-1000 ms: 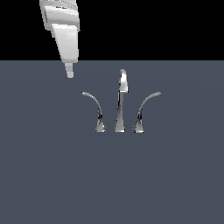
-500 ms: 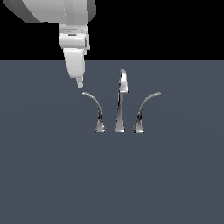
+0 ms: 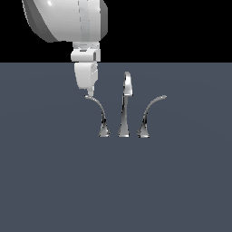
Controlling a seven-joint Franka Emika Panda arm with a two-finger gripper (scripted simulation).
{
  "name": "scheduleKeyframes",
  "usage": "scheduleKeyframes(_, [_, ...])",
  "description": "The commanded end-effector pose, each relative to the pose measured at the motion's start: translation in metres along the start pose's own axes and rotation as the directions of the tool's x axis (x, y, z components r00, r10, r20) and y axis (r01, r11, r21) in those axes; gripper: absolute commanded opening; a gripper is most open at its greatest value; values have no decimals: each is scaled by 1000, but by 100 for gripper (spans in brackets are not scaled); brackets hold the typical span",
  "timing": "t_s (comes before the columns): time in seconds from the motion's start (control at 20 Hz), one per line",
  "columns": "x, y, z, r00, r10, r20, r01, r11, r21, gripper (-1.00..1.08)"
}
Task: Turn on the faucet by rotating a designated handle.
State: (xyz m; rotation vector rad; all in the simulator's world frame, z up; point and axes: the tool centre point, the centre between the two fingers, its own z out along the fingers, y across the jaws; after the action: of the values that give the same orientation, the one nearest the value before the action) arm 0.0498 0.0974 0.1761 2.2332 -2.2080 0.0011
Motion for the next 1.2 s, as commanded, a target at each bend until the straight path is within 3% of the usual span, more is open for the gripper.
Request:
scheduleKeyframes(0.0, [3, -5, 4, 1000, 24, 0, -24, 1000, 0, -100])
scheduleKeyframes(0.4, [5, -7, 6, 999, 37, 0, -37, 999, 0, -100])
scheduleKeyframes(1.05, [-14, 34, 6, 999, 37, 1, -37, 999, 0, -100])
scheduleKeyframes(1.15, [-5, 25, 6, 999, 49, 2, -49, 999, 9, -100])
